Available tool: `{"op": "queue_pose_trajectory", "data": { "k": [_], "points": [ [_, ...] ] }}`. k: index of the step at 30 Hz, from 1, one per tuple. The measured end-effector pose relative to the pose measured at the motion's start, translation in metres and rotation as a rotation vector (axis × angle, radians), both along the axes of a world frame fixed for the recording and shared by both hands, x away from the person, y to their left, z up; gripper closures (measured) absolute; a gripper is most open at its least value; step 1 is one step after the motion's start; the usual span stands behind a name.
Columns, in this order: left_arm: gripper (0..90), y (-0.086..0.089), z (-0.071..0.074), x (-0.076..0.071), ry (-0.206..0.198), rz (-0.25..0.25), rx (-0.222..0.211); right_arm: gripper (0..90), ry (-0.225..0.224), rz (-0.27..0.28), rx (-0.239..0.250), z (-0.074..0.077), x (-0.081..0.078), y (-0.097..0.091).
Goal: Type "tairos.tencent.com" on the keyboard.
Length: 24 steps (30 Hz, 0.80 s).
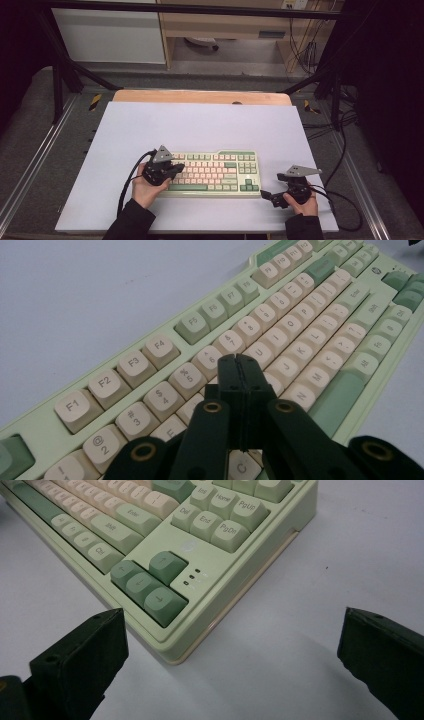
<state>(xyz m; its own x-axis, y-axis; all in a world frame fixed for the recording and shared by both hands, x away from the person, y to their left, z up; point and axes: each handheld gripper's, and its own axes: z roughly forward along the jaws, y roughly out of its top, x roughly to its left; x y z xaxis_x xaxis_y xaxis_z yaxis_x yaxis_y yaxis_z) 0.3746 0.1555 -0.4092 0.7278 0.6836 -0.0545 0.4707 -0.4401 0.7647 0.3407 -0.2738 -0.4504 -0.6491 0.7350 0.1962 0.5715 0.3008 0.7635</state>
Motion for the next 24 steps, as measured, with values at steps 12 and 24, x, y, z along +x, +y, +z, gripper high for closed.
{"op": "queue_pose_trajectory", "data": {
  "k": [12,24],
  "points": [
    [89.9,0.018,0.004,-0.007,-0.006,0.017,-0.014,0.4,-0.001,0.001,-0.003,0.0,0.0,0.0],
    [89.9,0.037,0.001,-0.011,-0.002,0.052,-0.014,0.4,0.0,-0.001,-0.003,0.0,0.0,0.0]
  ]
}}
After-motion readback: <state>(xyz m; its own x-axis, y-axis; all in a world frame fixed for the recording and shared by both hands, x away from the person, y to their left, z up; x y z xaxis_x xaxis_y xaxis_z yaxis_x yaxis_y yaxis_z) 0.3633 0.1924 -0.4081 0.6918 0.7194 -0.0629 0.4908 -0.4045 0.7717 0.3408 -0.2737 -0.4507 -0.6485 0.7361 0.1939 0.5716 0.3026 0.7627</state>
